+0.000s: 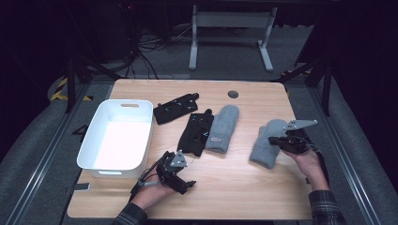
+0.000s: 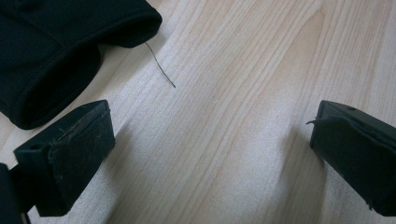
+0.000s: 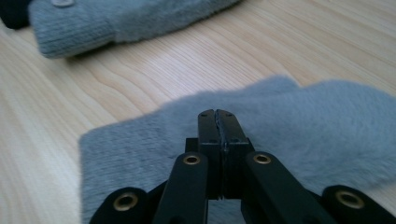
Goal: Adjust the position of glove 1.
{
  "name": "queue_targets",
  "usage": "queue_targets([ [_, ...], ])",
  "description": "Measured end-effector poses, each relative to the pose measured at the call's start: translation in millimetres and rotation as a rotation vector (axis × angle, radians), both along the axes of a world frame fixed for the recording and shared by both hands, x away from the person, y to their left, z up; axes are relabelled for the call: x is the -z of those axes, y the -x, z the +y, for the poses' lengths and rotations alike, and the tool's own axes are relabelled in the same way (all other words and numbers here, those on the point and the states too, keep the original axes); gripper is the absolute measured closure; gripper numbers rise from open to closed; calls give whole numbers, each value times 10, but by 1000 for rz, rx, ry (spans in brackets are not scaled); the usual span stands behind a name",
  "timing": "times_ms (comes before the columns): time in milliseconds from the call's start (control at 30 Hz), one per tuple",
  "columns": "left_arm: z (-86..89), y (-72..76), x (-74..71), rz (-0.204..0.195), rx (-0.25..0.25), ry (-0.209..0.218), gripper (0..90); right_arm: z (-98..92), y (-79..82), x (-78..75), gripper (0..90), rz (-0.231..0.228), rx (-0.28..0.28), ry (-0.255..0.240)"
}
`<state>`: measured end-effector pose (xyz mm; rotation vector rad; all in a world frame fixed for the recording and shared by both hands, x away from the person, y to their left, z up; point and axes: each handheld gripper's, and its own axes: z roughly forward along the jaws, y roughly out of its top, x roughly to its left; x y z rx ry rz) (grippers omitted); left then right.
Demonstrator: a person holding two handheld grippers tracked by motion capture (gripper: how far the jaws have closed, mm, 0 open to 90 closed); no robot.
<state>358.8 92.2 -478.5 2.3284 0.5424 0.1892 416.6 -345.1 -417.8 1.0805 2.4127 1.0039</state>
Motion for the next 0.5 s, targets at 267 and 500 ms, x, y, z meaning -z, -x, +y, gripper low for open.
queue_targets([
  [267,0,1,1,0,0,1,2,-26,-103,249,900,51,19,47],
  [500,0,0,1,0,0,1,3,59,18,248,900,76,4,37],
])
